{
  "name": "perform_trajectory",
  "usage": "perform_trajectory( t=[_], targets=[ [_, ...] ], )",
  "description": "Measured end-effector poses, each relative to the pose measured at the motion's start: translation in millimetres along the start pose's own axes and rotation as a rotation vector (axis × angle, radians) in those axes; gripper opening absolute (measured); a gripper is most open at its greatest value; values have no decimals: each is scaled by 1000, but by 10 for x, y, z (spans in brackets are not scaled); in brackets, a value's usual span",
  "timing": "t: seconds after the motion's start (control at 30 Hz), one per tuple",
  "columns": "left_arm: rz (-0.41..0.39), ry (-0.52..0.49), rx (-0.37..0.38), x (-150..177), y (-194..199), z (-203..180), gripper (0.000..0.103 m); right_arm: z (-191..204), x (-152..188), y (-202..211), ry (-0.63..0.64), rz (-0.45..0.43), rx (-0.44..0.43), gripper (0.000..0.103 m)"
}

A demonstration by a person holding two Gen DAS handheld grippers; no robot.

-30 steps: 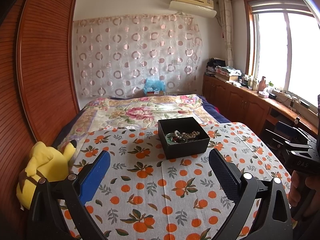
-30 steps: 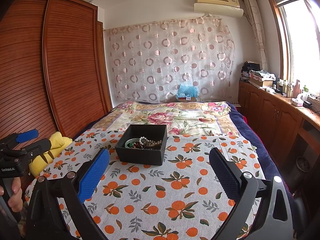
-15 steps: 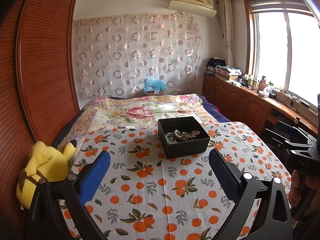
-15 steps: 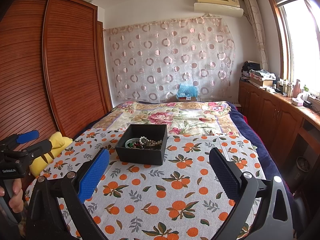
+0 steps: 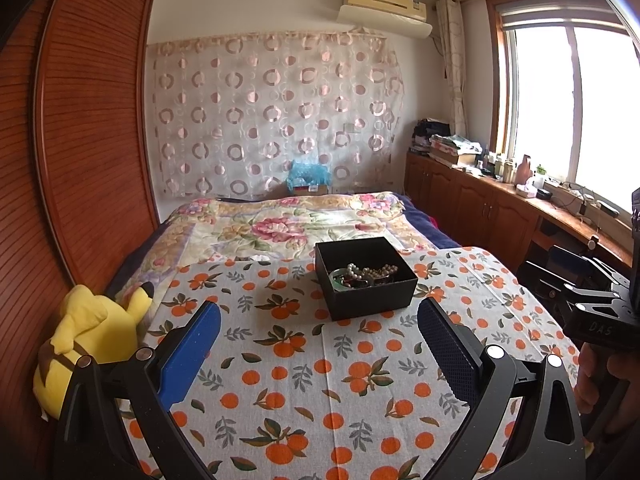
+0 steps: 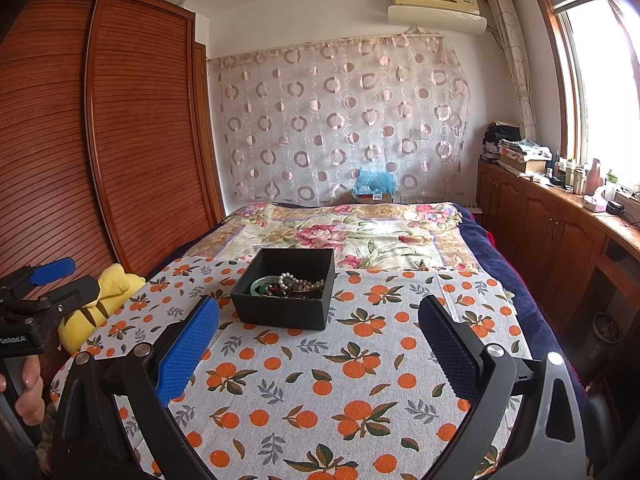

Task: Organize jewelry

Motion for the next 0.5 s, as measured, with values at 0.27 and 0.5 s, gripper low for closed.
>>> perform_trajectory(
  t=[0.27,0.5],
  targets=[
    [0,2,-1,13,3,3,95,0,1,0,0,0,-1,100],
    [-2,0,2,9,13,-4,95,-3,-3,2,-1,0,0,100]
  ],
)
Point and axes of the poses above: each gripper's, at about its wrist camera, not at the fingertips, and y roughly against the way its jaws point, z to its left, x to its underside, the point moved 9 cm from there along -y, roughly the way its jaws point, and after that the axes turned 8 degrees about z, right-handed, at the moved point
